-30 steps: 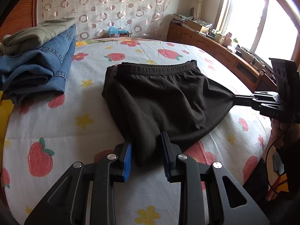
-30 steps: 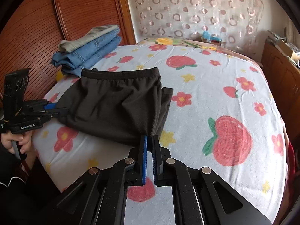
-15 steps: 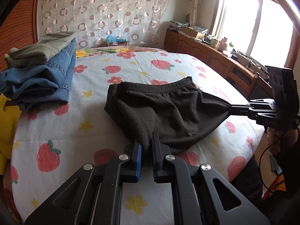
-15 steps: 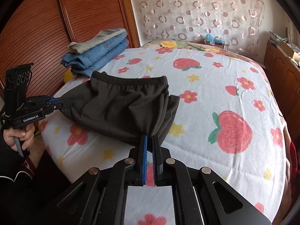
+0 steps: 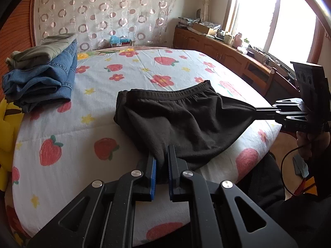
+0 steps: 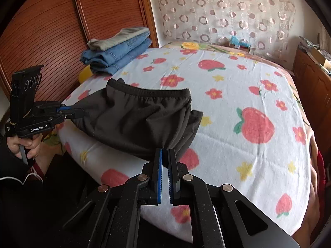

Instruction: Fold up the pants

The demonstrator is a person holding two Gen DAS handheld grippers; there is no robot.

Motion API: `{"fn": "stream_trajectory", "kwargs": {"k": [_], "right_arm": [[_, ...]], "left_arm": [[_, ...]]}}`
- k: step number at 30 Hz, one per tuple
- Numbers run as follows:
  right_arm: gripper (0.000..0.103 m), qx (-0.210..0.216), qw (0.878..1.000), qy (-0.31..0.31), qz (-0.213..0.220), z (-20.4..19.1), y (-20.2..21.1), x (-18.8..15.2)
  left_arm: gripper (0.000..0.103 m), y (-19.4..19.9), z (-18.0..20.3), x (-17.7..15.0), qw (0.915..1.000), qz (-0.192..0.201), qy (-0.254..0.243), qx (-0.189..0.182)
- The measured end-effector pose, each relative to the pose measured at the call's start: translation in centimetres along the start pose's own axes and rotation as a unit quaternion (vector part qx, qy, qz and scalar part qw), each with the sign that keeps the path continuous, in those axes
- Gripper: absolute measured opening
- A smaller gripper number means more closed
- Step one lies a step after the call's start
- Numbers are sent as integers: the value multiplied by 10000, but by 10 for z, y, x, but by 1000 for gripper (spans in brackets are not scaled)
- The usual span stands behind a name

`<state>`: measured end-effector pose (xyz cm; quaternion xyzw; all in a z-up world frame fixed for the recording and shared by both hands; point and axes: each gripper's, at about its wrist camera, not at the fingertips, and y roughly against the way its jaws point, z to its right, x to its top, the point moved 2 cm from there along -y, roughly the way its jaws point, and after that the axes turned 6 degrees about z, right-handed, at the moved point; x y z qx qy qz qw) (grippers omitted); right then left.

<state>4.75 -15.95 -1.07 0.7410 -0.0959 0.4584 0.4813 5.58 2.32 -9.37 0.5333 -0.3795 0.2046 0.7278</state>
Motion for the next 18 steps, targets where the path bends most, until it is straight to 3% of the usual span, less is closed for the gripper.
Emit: {"fn": "stream_trajectory", "kwargs": {"k": [12,15,17,18], "right_arm": [[4,-11,9999,-139,-58,-2,-4,-4],[5,5,9998,-173,-15,-3,-1,-4],[4,-7,9999,-154,33,-4,3,-2],[4,-19,9999,-132,40,-5,4,-2]], "left_arm": [[12,-2,1,-5,9999,-129,-42,28],[25,-2,0,-3,9999,-83,-25,82],[48,-3,-2,-1,9999,-35,-24,125],[51,-4,-2,0,9999,-1,-32,126]]}}
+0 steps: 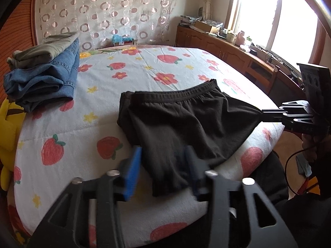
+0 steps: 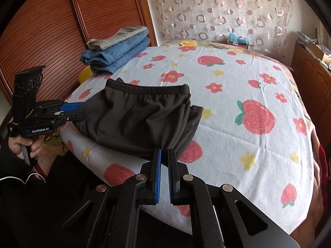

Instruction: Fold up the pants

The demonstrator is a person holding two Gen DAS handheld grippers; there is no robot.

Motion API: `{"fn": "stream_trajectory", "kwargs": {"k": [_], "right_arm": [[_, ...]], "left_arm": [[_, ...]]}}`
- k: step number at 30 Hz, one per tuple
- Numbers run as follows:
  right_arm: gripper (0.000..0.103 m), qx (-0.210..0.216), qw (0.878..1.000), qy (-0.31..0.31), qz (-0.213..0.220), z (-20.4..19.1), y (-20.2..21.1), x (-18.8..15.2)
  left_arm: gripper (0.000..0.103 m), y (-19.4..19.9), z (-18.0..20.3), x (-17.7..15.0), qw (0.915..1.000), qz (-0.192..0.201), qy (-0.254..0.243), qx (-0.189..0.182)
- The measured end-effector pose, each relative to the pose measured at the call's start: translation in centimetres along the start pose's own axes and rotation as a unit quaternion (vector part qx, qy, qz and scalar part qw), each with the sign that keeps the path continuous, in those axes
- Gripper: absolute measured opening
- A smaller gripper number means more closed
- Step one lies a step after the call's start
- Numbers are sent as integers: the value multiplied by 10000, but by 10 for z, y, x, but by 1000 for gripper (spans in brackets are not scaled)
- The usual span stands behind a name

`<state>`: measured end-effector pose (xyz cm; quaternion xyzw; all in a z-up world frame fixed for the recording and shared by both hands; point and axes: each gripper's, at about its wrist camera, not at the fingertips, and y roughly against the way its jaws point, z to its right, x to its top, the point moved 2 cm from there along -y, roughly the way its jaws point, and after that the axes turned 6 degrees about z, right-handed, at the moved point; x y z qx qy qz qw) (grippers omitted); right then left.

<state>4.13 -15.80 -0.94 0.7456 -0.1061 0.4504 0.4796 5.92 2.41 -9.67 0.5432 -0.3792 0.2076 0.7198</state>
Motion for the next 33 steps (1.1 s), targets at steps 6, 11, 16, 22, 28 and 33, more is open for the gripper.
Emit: {"fn": "stream_trajectory", "kwargs": {"k": [6,11,16,22,28,33], "right_arm": [[4,-27,10000,40,73,1,6,3],[5,-40,9998,99,170,1,11,7],[25,-92,9996,98,241,6,-2,17],[32,-16,9994,35,355,14,-38,37],[32,-66,9996,82,247,19,-80,59],[19,-114,9999,93,77,24,-101,68]], "left_arm": [[84,-8,-10,8,9999,41,135,42],[84,-15,-19,18,9995,90,225,188],[83,-24,-24,27,9993,109,246,246],[84,-34,-26,32,9993,86,210,309],[84,-43,-31,36,9991,59,159,391],[84,-50,-42,36,9988,10,279,407]]}}
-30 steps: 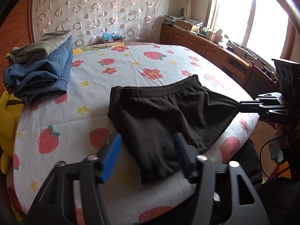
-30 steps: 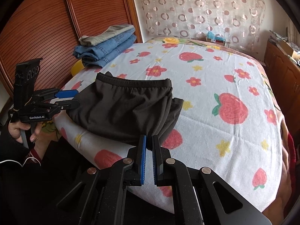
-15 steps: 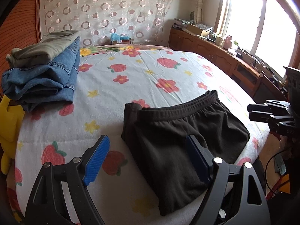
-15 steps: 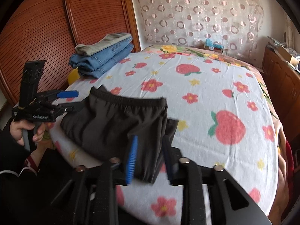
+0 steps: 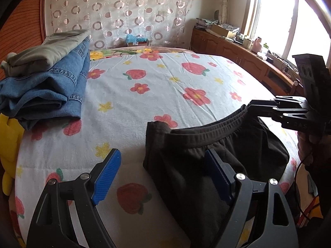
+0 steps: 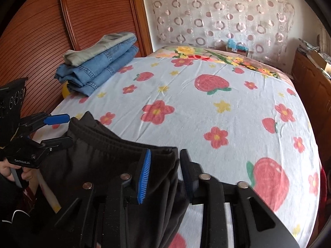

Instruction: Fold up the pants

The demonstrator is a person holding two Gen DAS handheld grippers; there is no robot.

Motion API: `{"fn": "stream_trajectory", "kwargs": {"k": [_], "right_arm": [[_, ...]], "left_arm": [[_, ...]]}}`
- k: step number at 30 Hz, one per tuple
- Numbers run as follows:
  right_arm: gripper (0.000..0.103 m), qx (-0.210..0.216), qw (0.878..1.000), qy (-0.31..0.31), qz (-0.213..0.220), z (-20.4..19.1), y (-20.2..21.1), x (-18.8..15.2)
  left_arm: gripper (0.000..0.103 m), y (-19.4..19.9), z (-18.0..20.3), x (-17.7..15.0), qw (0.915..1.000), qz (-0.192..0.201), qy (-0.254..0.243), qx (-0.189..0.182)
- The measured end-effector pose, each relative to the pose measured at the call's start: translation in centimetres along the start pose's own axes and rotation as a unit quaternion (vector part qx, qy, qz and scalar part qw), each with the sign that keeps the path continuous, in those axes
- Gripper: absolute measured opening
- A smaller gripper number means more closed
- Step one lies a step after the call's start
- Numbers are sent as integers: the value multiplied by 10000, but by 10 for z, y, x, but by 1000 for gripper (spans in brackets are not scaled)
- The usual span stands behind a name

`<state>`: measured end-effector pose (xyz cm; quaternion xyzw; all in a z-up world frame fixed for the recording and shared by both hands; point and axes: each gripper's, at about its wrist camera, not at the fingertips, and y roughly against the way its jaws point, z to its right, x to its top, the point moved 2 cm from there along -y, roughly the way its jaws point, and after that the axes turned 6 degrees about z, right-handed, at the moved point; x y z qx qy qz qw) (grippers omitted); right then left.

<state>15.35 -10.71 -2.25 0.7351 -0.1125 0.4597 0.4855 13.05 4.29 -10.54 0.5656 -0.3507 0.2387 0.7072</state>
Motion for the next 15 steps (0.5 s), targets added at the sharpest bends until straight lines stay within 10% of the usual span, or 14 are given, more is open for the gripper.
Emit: {"fn": "stream_trajectory", "kwargs": {"k": [10,15], "right_arm": [[6,-209,9988,-38,451,0,5,-3],[23,-322,9987,-153,359,3,17,-11]], "left_arm": [[84,-8,-6,-2,9999,-56,99,61],[84,-3,-7,-4,9999,-39,159,45]]}}
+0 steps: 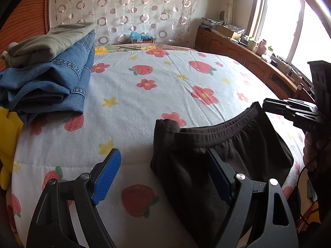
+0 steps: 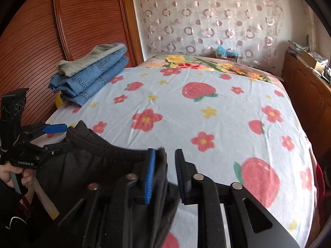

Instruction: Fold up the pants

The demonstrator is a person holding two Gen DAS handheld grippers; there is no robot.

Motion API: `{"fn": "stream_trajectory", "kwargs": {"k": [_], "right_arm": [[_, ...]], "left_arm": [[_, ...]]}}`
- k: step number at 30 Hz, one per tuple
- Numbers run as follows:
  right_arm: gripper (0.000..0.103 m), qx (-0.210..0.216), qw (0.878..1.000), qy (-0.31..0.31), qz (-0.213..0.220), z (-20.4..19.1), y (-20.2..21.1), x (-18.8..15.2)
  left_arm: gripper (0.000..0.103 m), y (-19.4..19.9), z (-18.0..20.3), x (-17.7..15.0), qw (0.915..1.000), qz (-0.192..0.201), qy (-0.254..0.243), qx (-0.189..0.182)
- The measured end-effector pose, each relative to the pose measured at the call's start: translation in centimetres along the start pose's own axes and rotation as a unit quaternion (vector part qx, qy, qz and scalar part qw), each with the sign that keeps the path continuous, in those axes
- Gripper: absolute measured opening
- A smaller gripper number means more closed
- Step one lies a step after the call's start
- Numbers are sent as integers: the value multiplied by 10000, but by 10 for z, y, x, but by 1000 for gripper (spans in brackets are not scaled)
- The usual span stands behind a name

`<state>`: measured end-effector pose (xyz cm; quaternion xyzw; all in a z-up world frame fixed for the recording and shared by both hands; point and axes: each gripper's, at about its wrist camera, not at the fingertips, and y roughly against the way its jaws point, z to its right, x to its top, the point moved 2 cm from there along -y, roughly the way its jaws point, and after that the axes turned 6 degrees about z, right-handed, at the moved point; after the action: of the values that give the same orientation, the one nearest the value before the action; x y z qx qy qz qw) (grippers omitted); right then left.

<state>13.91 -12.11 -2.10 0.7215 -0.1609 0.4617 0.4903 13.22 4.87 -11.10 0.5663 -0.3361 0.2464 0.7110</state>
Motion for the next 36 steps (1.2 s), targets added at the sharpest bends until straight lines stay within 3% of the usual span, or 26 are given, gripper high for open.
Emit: {"fn": "stream_trajectory", "kwargs": {"k": [2,5,22,24,26,31,36], "right_arm": [[32,-9,10000,-48,-76,2,8,-5],[36,25,9997,-91,-213,2,18,-16],[37,-293,9989,-170,-335,-4,16,-27],[38,-307,9989,-154,-325,-5,15,-27],[47,-339,9987,-98,-376,-6,11,-28],[50,-296,9986,-253,-347,-2,14,-29],[57,-308,9988,-266,-277,-5,25,-28]], "left_arm": [[84,2,1,0,10000,13,-8,-10],[84,4,3,-3,10000,12,-17,-31],[84,-4,6,-9,9999,-112,10,-51],[81,-4,5,-8,9999,-111,25,-89],[73,-4,7,-7,9998,-100,16,-150],[58,-4,10,-6,9995,-100,-21,-294],[58,-6,10,-6,9994,-109,1,-314]]}}
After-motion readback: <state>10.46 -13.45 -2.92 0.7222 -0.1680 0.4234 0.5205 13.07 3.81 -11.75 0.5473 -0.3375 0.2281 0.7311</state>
